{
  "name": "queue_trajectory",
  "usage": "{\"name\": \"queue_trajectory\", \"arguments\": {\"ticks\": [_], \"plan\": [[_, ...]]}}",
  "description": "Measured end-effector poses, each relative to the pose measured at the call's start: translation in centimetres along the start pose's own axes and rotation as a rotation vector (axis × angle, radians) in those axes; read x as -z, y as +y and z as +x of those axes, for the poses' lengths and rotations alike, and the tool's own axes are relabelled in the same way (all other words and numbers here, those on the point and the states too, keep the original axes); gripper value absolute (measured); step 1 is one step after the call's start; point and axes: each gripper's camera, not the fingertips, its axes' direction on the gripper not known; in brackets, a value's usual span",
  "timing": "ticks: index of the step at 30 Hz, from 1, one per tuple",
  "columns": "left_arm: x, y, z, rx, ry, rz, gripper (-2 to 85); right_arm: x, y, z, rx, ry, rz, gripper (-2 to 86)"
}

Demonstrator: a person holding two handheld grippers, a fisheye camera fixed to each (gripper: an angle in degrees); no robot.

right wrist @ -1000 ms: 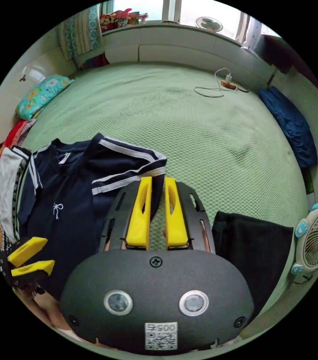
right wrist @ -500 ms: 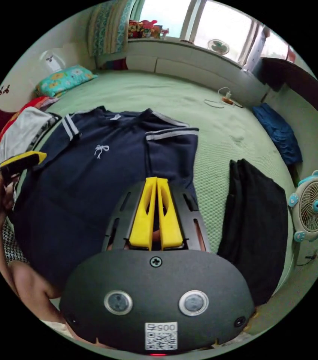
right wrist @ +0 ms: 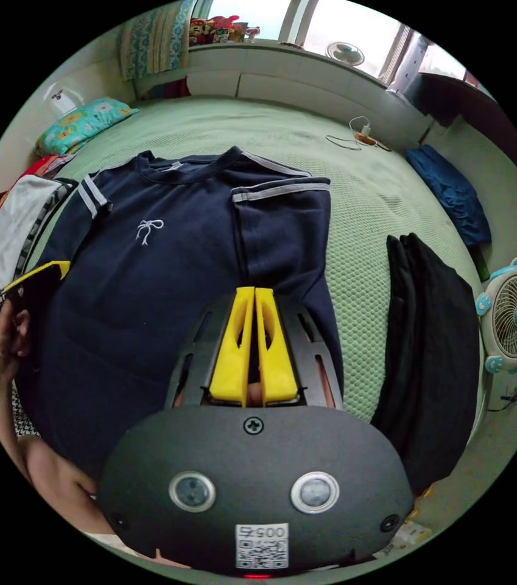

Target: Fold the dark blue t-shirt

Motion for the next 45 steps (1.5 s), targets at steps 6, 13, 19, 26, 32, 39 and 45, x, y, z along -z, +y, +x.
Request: {"name": "queue_trajectory", "arguments": {"ticks": [6,13,19,26,32,39,45], "plan": [[7.1,-0.1,-0.6,-0.160,0.035,0.218,3.3,1.9,-2.6,4.1,0.115,-0.206,-0.064,6.4],[7.4,-9.3,-2.0,-0.350,-0.106,0.084,11.9,2.8,-9.6,11.5,0.138,-0.199,0.040,9.9],[4.1,-12.2,-2.3,-0.413,-0.116,-0.008,14.8,-3.7,-13.6,15.6,-0.007,-0.266,-0.052,9.7],[2.5,-13.2,-2.5,-0.373,-0.139,-0.074,15.5,-6.7,-14.1,15.5,-0.001,-0.330,-0.093,8.9],[4.0,-12.7,-1.7,-0.418,-0.081,-0.052,7.6,-5.7,-13.4,15.0,0.026,-0.243,-0.092,1.4],[8.4,-14.3,-0.2,-0.482,-0.171,0.009,4.5,-0.8,-14.1,15.7,0.041,-0.210,-0.013,-0.9],[11.3,-15.4,0.2,-0.424,-0.224,0.103,4.7,3.1,-15.0,15.7,-0.053,-0.124,0.115,-0.8]]}}
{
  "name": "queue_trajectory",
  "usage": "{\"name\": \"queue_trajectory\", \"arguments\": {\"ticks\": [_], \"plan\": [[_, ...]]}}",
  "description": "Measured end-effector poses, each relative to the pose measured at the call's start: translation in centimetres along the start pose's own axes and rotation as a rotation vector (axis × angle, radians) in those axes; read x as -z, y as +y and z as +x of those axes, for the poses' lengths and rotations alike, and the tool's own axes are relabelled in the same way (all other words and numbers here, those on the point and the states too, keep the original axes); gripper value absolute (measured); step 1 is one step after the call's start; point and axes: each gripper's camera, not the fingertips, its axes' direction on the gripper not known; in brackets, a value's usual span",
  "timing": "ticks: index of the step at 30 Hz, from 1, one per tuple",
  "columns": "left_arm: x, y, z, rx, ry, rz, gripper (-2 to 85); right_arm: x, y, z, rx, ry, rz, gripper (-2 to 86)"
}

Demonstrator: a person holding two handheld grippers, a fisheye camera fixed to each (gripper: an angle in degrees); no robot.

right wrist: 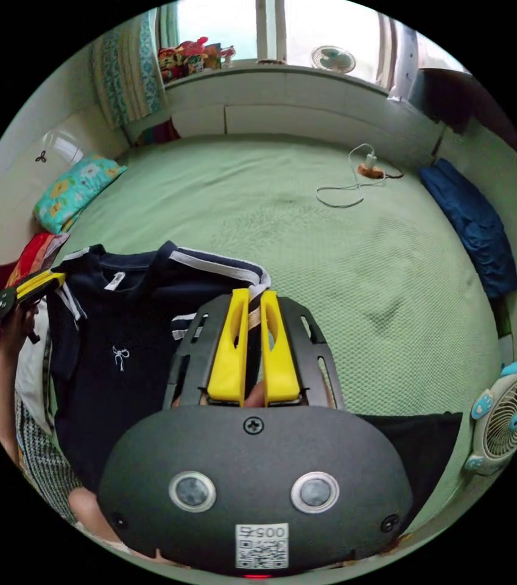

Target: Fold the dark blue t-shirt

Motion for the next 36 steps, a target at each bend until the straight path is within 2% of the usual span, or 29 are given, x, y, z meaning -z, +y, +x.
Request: {"name": "queue_trajectory", "arguments": {"ticks": [9,15,20,26,30,33,36], "plan": [[5.6,6.5,0.4,0.108,0.037,0.106,4.9,6.6,6.7,-2.0,0.058,0.032,0.125,-0.7],[12.6,12.9,2.6,0.037,0.030,0.168,4.9,15.3,14.2,-3.1,0.121,0.015,0.146,-0.7],[15.3,20.6,4.4,0.017,0.077,0.129,5.0,20.5,25.1,-4.9,0.160,-0.013,0.120,-0.7],[12.9,28.2,5.2,0.123,0.154,-0.024,5.7,18.8,35.4,-6.3,0.084,-0.027,0.028,-0.2],[13.4,30.3,4.3,0.168,0.177,-0.009,8.8,19.5,36.9,-6.5,0.045,-0.030,0.062,2.3],[14.7,31.9,3.6,0.144,0.200,-0.064,11.1,21.0,36.7,-6.5,0.093,-0.047,-0.036,9.4],[16.4,34.0,3.0,0.105,0.194,-0.095,11.7,23.2,37.2,-6.5,0.192,-0.077,-0.095,10.5]]}}
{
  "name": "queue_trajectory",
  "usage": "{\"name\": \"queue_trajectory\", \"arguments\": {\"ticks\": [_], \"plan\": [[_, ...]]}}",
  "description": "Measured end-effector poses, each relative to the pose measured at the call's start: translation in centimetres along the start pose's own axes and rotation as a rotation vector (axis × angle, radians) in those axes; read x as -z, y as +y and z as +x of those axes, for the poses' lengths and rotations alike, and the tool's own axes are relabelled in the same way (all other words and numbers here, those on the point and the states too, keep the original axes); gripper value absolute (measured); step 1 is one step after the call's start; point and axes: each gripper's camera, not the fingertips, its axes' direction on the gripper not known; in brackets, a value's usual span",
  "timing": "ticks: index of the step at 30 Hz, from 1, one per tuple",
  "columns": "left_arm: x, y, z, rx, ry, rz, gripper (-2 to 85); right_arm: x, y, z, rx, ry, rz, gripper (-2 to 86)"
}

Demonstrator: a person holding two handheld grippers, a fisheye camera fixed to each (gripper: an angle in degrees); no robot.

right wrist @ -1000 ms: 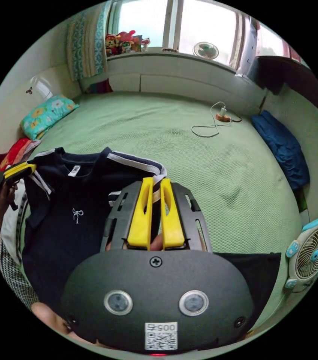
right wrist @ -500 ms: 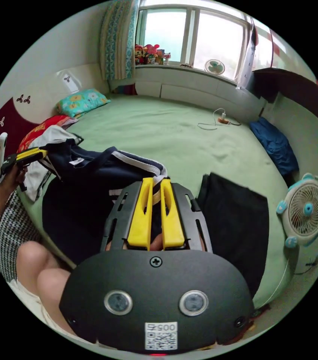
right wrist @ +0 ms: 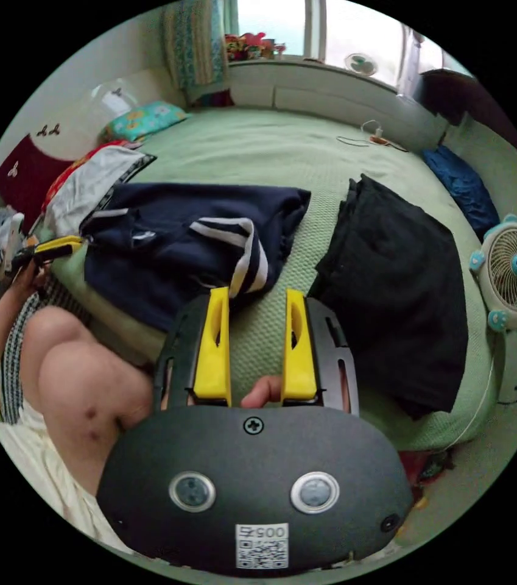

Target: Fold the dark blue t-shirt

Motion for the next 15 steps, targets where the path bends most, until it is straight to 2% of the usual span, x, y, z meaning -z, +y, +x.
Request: {"name": "queue_trajectory", "arguments": {"ticks": [5,9,11,15], "plan": [[3.5,-1.8,2.0,-0.126,0.008,0.120,11.7,5.5,-2.5,-2.4,0.149,-0.087,0.082,11.1],[1.5,-7.4,4.0,-0.262,0.136,0.074,13.3,5.9,-7.8,-6.3,0.281,-0.086,0.113,12.1],[-0.8,-9.4,3.9,-0.280,0.244,0.002,13.7,3.2,-11.7,-8.5,0.358,-0.100,0.023,11.6],[-5.1,-11.5,3.3,-0.357,0.217,-0.184,15.1,-2.9,-15.7,-10.2,0.472,-0.076,-0.190,8.9]]}}
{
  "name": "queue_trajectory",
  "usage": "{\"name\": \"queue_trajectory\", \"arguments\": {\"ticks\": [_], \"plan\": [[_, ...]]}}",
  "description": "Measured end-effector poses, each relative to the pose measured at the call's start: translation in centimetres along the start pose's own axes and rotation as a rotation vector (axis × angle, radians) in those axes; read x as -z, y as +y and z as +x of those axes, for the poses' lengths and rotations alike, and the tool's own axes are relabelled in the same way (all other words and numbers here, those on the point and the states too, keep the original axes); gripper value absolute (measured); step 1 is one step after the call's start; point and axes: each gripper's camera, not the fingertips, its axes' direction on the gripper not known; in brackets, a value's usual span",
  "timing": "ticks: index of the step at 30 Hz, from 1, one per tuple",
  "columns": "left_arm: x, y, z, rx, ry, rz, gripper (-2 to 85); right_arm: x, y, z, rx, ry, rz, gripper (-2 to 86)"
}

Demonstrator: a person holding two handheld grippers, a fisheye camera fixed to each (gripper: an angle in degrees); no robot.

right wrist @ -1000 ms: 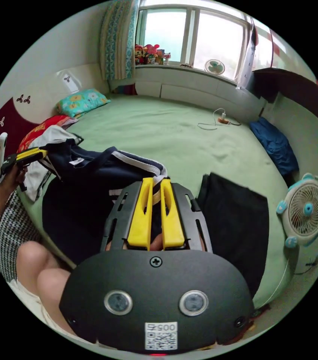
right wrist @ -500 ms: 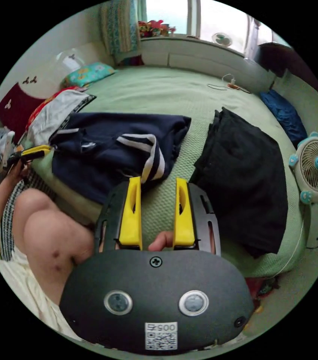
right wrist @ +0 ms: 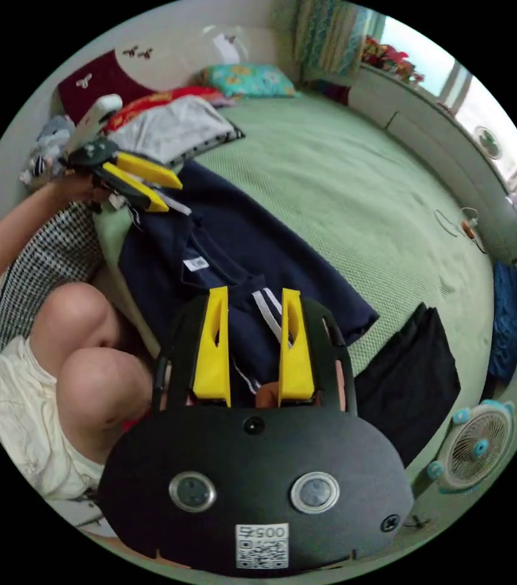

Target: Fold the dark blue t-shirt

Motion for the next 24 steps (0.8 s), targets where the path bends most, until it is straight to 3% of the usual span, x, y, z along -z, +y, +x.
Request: {"name": "queue_trajectory", "arguments": {"ticks": [4,10,17,24], "plan": [[-2.4,0.4,-0.5,-0.019,0.041,-0.096,13.0,-5.3,-1.8,0.8,0.061,-0.003,-0.194,6.5],[-2.1,1.8,0.9,-0.063,-0.044,-0.004,2.8,-3.5,-0.6,-0.2,0.105,-0.029,-0.082,-0.8],[1.8,4.6,4.3,-0.122,-0.044,0.152,2.1,3.6,4.6,-4.5,0.130,0.111,0.173,-1.1],[-2.0,11.3,7.0,-0.027,0.074,0.062,5.0,0.6,12.6,-7.6,0.112,-0.048,0.110,0.2]]}}
